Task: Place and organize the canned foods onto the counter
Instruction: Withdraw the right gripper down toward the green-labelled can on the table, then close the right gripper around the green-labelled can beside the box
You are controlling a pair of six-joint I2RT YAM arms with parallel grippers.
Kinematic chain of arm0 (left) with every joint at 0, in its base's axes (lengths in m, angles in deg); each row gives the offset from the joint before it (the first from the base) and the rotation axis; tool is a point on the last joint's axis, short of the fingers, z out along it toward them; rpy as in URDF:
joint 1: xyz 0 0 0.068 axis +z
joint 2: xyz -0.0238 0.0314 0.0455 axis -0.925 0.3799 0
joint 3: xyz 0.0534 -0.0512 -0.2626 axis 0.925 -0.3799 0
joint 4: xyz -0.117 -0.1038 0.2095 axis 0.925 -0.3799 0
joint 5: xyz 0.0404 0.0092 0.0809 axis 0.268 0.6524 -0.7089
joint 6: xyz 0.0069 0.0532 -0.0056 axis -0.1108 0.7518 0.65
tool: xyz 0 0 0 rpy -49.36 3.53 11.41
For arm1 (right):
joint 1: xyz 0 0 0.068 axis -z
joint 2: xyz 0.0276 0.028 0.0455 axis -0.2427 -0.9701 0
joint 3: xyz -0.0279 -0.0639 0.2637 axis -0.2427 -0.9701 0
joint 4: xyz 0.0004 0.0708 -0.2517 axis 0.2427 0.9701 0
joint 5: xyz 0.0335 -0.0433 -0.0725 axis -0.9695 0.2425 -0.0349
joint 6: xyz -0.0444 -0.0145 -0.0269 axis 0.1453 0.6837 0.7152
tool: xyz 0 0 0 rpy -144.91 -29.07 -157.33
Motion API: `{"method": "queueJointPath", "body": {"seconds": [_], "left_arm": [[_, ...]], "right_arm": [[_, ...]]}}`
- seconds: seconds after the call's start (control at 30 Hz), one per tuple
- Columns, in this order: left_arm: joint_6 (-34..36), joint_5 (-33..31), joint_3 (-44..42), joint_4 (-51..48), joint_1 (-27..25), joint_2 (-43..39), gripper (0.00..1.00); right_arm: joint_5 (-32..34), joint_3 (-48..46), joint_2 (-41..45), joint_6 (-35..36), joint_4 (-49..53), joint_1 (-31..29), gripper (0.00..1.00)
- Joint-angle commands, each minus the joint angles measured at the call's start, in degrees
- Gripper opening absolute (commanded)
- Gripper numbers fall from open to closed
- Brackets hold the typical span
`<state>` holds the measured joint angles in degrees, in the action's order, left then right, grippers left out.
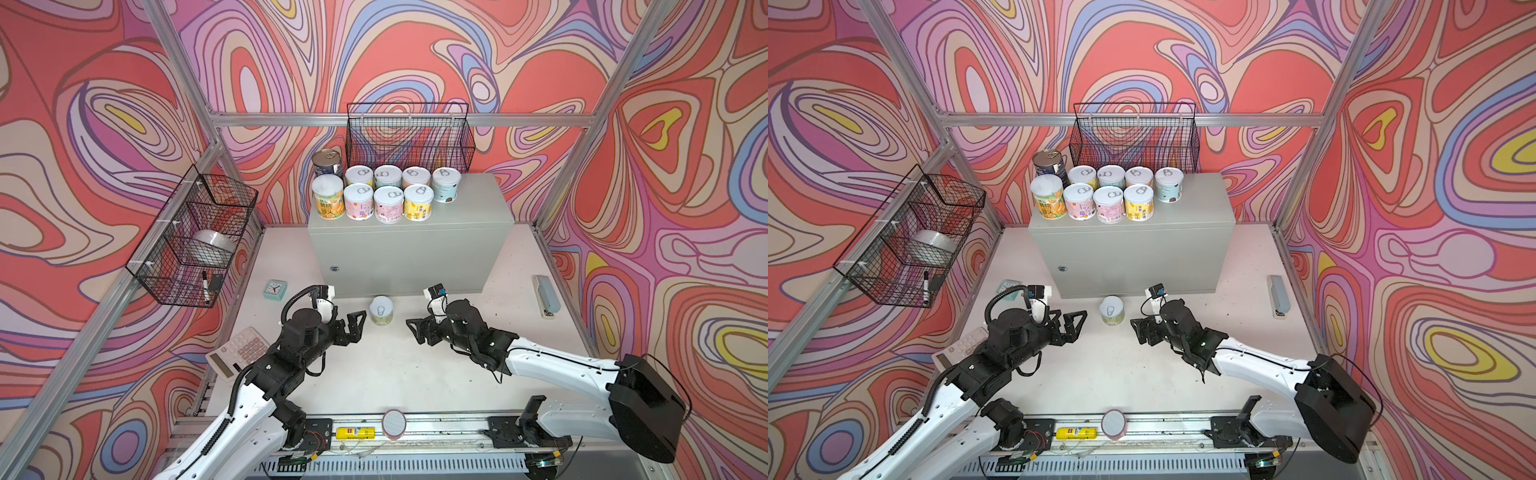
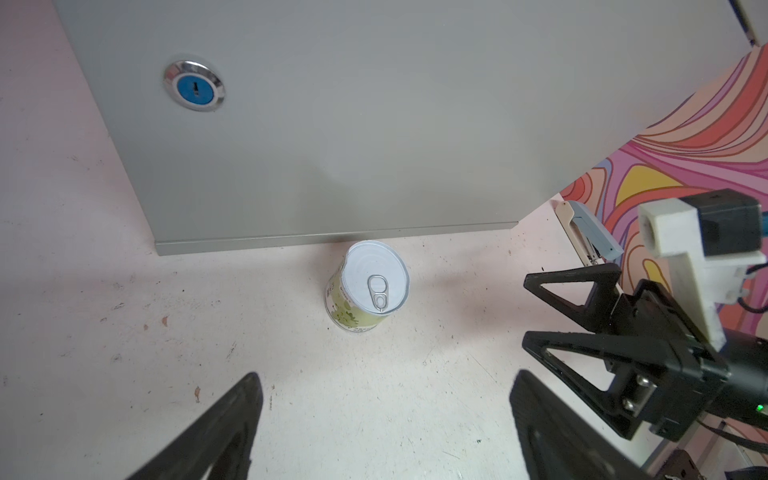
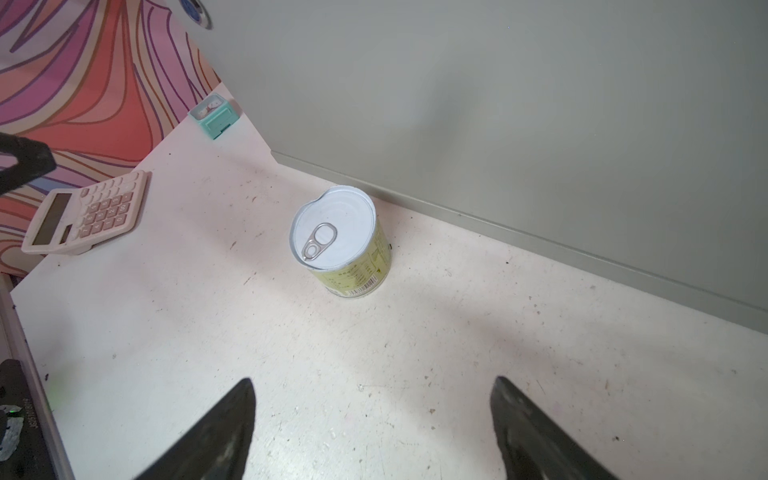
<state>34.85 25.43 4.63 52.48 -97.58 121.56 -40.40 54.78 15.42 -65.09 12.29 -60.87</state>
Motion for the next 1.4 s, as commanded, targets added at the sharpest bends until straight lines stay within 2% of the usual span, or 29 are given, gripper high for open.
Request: {"method": "queueJointPath", "body": {"seconds": [0.0, 0.3, 0.5, 0.97, 1.37], "left_arm": [[-0.71, -1.2, -0.55, -1.59, 0.03, -0.39, 0.94], [-0.55, -1.46, -3.28, 1.61, 0.03, 1.46, 0.94], [0.05, -1.17, -3.63, 0.32, -0.02, 0.73, 0.95], [-1.96, -2.23, -6.79, 0.36, 0.03, -1.49, 0.95], [-3.75, -3.02, -9.24, 1.16, 0.05, -4.34, 0.95]], "right_arm": [[4.43, -1.62, -0.77, -0.29, -2.75, -0.81, 0.91], [5.59, 0.42, -6.38, 0.46, -3.67, -1.74, 0.9], [8.9, -0.77, -6.62, 0.63, -6.33, -4.51, 0.98], [9.33, 0.63, -14.68, 1.09, -11.87, -8.03, 0.98], [11.92, 10.21, -31.44, 2.19, -21.49, -8.03, 0.98]]}}
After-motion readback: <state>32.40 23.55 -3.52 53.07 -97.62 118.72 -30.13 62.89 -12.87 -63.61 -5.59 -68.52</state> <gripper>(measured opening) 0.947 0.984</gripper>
